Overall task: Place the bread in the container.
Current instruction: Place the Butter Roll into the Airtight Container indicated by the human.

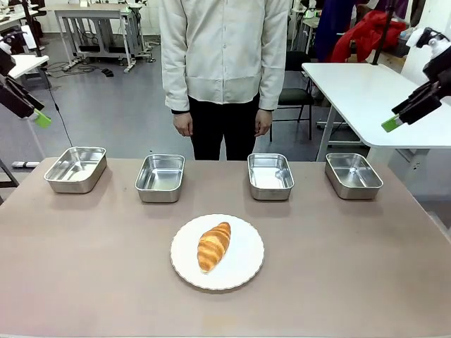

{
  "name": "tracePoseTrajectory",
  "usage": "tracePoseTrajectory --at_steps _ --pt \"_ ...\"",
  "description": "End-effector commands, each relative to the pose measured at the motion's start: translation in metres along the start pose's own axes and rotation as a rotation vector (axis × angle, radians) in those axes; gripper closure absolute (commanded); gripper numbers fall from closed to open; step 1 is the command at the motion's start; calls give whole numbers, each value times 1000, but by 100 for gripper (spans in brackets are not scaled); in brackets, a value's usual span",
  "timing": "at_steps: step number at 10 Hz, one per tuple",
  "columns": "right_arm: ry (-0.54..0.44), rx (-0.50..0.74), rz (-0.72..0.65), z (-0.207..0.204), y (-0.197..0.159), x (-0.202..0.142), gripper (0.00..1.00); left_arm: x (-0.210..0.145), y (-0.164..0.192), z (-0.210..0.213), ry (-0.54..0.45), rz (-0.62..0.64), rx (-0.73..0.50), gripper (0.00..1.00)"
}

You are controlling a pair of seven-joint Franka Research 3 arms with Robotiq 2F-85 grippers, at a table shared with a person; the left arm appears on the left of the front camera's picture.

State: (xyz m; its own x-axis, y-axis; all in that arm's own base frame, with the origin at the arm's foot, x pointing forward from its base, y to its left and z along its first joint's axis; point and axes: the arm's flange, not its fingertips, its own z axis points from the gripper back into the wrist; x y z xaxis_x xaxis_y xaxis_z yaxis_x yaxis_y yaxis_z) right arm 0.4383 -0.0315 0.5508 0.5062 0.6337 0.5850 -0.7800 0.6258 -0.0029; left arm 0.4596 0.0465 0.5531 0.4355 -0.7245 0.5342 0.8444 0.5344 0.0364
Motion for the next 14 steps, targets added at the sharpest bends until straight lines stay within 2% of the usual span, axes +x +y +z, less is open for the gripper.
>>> tracePoseTrajectory --at_steps 1,3,4,5,7,9,12,14 --pt "-9 -4 -18 0 6 2 0 8 -4 4 -11 24 16 0" --pt "5 -7 5 0 3 4 0 3 -2 2 4 3 9 0" --pt "-65 -11 -11 17 -18 -2 0 -6 19 22 -85 66 28 0" --pt "-129 4 -9 29 -36 -14 0 -19 32 37 -144 77 28 0" --pt "-205 31 25 44 -58 -37 0 -41 44 59 -203 80 48 0" --pt "-272 51 12 59 -72 -57 0 -61 43 71 -240 73 41 0" --pt "-291 75 1 67 -82 -73 0 -79 35 86 -275 63 43 0" --pt "-307 81 -8 70 -83 -76 0 -75 30 85 -305 87 36 0"
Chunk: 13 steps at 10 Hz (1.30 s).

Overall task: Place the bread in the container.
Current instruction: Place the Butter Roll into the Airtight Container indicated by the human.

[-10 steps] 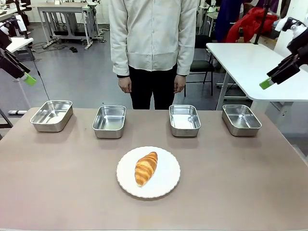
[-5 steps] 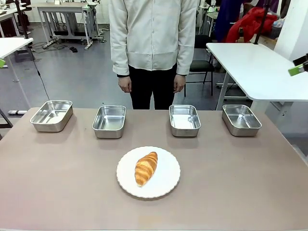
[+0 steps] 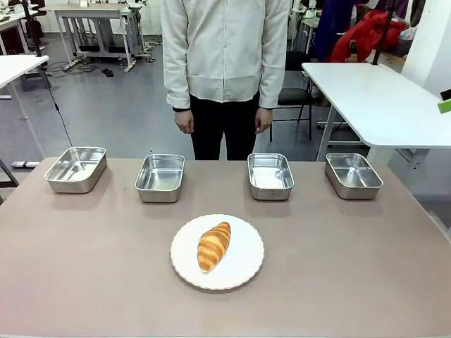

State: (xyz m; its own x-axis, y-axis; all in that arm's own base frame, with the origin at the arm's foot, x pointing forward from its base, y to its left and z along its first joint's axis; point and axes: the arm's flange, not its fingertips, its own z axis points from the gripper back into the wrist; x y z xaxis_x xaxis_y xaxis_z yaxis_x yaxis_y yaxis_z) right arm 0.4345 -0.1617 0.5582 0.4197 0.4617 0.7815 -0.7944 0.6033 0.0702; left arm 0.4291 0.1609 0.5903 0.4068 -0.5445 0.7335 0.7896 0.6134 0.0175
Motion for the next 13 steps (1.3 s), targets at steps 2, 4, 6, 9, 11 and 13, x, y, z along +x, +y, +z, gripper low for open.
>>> tracePoseTrajectory --at_steps 2,4,6,9,11,13 --pt "-56 18 28 4 0 9 0 8 -16 -6 -112 19 -23 0" --pt "-73 31 34 4 6 13 0 14 -21 -11 -132 45 -35 0" --pt "-81 25 24 4 8 14 0 16 -23 -12 -138 69 -36 0" --pt "-54 21 3 3 7 16 0 17 -23 -17 -84 116 -31 0" --pt "-54 21 3 3 7 16 0 17 -18 -14 -116 65 -39 0" --pt "-54 21 3 3 7 16 0 17 -18 -14 -116 65 -39 0"
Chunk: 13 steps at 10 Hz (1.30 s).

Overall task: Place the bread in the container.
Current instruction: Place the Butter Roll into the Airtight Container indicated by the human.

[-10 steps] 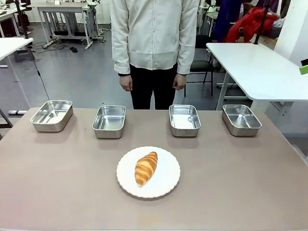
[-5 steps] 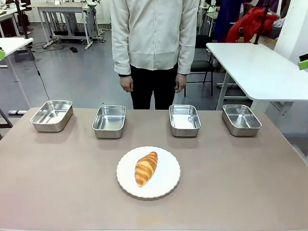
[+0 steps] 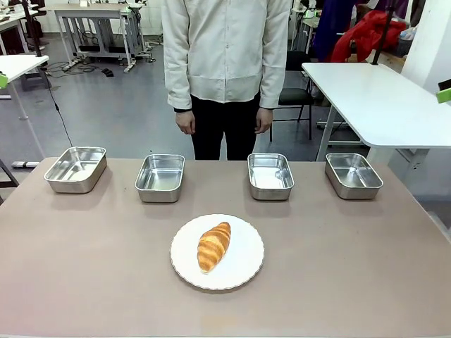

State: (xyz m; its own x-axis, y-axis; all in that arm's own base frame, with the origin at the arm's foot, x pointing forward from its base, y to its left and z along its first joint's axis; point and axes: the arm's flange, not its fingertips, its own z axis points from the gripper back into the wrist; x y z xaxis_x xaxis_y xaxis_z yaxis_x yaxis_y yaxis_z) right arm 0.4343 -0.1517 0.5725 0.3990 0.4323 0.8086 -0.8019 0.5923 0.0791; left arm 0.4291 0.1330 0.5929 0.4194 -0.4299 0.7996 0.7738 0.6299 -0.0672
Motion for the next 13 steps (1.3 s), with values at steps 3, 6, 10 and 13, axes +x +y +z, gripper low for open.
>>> tracePoseTrajectory --at_steps 3,6,10,13 --pt "-9 5 2 0 0 0 0 0 -1 1 -9 -15 -4 0" --pt "-9 5 2 0 0 0 0 0 -1 1 -9 -15 -4 0" --pt "-9 5 2 0 0 0 0 0 -1 1 -9 -15 -4 0" --pt "-9 5 2 0 0 0 0 0 -1 1 -9 -15 -4 0"
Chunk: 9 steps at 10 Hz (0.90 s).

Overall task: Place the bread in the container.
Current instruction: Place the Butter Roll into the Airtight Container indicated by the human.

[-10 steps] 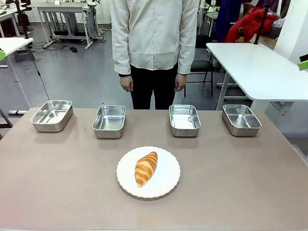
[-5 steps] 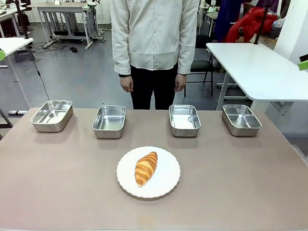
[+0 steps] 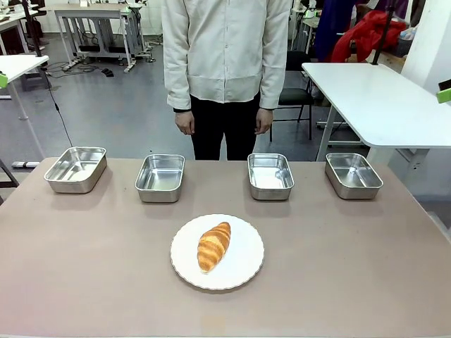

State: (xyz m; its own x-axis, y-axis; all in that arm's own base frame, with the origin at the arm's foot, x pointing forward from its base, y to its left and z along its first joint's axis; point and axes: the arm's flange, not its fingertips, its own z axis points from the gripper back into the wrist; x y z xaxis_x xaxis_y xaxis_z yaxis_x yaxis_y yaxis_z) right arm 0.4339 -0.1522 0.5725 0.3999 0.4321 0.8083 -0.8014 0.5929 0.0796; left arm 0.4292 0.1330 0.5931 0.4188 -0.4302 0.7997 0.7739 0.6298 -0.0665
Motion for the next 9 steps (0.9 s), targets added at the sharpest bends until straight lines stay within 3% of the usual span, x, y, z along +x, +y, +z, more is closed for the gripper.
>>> tracePoseTrajectory --at_steps 1,9 --pt "-9 5 2 0 0 0 0 0 -1 0 -9 -14 -4 0" --pt "-9 5 2 0 0 0 0 0 -1 0 -9 -14 -4 0"
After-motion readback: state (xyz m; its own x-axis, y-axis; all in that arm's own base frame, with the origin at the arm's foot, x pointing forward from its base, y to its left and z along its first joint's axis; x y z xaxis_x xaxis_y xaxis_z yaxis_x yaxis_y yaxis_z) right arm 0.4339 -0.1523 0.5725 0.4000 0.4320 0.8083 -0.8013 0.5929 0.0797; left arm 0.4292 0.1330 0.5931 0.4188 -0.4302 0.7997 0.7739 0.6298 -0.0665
